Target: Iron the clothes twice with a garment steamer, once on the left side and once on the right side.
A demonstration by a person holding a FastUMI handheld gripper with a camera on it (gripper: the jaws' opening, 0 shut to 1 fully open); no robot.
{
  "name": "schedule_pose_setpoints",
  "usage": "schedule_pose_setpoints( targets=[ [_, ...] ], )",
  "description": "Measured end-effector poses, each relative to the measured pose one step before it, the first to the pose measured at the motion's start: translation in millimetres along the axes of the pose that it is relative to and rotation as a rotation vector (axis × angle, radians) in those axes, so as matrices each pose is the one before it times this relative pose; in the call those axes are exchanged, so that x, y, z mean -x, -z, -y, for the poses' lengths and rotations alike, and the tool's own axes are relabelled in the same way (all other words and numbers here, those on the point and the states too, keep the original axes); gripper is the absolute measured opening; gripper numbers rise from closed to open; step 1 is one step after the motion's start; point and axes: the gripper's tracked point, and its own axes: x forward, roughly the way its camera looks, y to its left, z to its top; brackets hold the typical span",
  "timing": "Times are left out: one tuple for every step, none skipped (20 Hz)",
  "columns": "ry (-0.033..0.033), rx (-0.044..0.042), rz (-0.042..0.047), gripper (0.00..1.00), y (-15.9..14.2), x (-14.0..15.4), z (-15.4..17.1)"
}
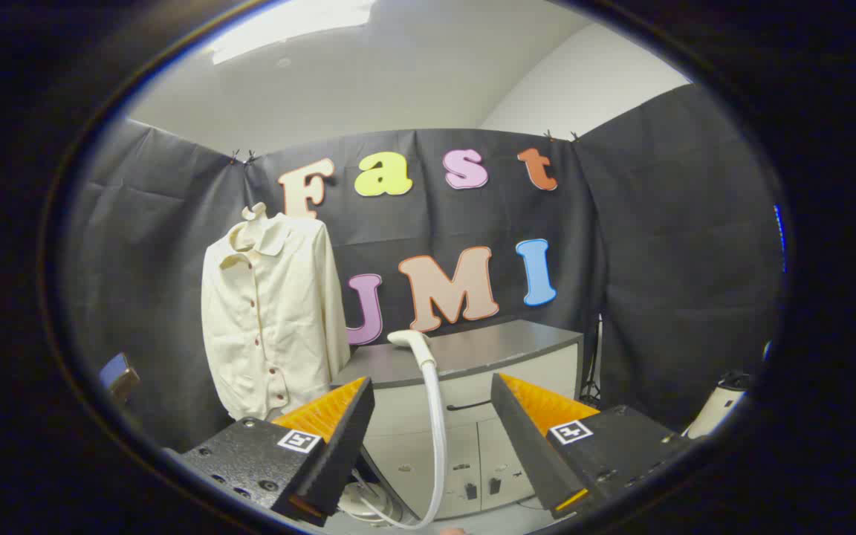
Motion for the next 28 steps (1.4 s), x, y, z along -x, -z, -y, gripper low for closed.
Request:
schedule_pose_setpoints(
  targets=[
    [0.00034,0.01166,-0.01025,0.96,0.64,-3.09,-8.55],
    [-0.00889,0.0067,-0.00027,0.96,-0.49,-2.38,-11.42],
    [-0.00705,0.00405,0.00243,0.96,-1.3,-3.0,-13.06],
    [-0.00496,0.00347,-0.00649,0.96,2.0,-3.64,-11.94],
    [-0.00492,0.00128,-0.01074,0.96,2.18,-3.03,-9.56],
    [-0.01077,0.00208,-0.00614,0.96,2.36,-3.05,-12.91],
    [-0.0051,0.00025,-0.00366,0.96,-0.99,-2.52,-9.14],
    [-0.00291,0.00494,-0.00286,0.96,-0.01,-2.35,-7.8],
    [-0.00742,0.00591,0.00372,0.96,-2.82,-3.06,-7.24],
    [-0.00755,0.00523,0.0016,0.96,-2.97,-4.04,-5.98],
    [-0.0055,0.00658,-0.00052,0.96,-1.61,-4.57,-2.7],
    [-0.00327,0.00608,-0.00076,0.96,-3.35,-3.3,0.05],
    [-0.01034,-0.00043,-0.00168,0.96,-3.05,-4.04,-0.89],
    [-0.00581,0.00056,-0.00615,0.96,-3.97,-4.68,1.1],
    [-0.00039,-0.00015,-0.00667,0.96,-2.88,-4.28,5.49],
    [-0.00254,0.00259,-0.00263,0.96,-3.73,-4.36,4.42],
    [-0.00084,0.00338,-0.00937,0.96,-2.43,-5.85,5.15],
    [0.00128,0.00093,-0.00716,0.96,-3.11,-5.61,6.27],
    [-0.00488,0.00174,-0.00809,0.96,-2.74,-7.91,5.96],
    [-0.00726,0.00161,-0.00576,0.96,-3.88,-6.59,4.37],
    [-0.00648,0.00187,0.00116,0.96,-3.91,-7.83,6.26],
    [-0.00085,0.0018,-0.00126,0.96,-3.24,-6.65,5.54],
    [-0.00193,0.00218,-0.00202,0.97,-2.49,-6.85,6.19],
    [-0.00366,0.00282,-0.00475,0.96,-2.92,-7.76,5.03],
    [0.00145,0.00288,-0.00613,0.96,-1.36,-9.72,5.36],
    [0.00557,-0.00073,-0.01203,0.97,-1.99,-10.38,5.71],
    [0.0025,-0.00275,-0.01265,0.96,0.1,-11.56,5.62],
    [0.00513,-0.00264,-0.01508,0.97,-2.46,-12.22,4.68]
  ],
)
